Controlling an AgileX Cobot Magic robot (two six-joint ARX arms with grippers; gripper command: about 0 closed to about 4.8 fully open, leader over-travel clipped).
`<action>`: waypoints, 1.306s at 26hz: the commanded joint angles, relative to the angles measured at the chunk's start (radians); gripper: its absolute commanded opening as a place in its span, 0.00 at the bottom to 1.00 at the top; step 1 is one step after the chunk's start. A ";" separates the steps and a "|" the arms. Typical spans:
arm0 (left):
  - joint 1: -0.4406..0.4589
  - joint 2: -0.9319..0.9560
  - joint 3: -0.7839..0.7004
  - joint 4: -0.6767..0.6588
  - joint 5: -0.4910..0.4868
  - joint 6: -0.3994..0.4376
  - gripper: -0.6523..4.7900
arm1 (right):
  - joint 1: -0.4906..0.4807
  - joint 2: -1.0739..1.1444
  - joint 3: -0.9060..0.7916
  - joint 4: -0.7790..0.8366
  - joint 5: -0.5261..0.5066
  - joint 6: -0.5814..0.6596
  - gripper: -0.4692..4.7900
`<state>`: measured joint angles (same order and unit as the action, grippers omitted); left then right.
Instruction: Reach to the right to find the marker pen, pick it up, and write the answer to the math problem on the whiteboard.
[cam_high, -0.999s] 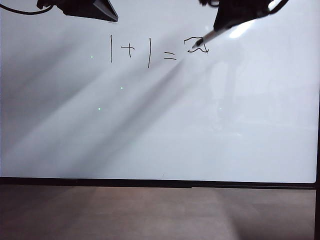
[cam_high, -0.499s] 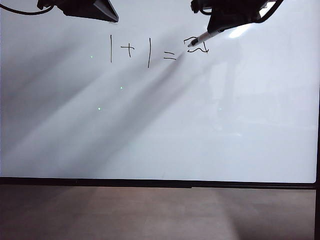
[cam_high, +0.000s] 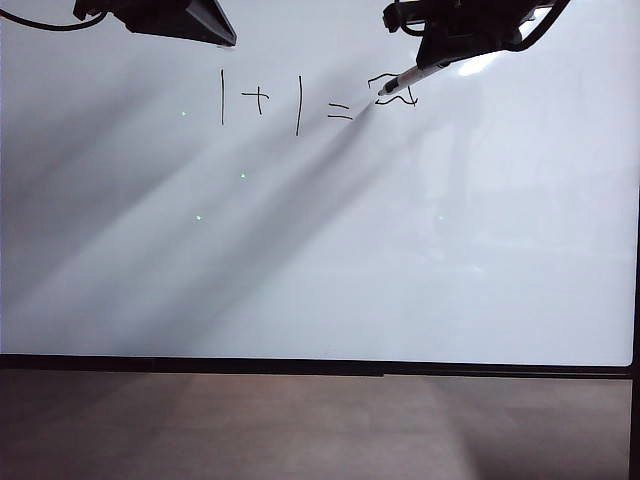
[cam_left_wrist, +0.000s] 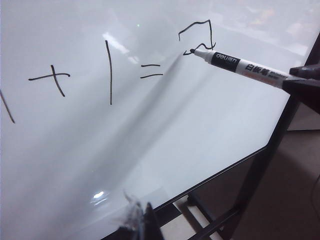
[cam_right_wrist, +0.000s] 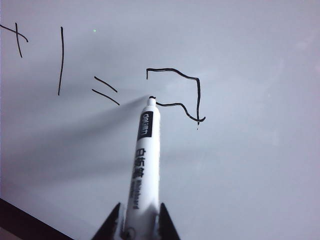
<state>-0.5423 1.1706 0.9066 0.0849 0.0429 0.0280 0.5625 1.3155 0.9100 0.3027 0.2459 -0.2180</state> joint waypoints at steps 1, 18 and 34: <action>0.001 -0.005 0.001 0.006 0.006 -0.001 0.11 | 0.000 -0.004 0.004 0.024 -0.005 0.000 0.08; 0.001 -0.005 0.001 -0.003 0.006 0.002 0.11 | -0.015 0.032 0.004 0.069 -0.009 0.000 0.08; 0.001 -0.005 0.001 -0.002 0.006 0.002 0.11 | -0.032 0.052 0.004 0.003 -0.020 0.013 0.08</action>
<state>-0.5426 1.1706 0.9070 0.0704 0.0429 0.0288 0.5301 1.3693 0.9100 0.3038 0.2169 -0.2104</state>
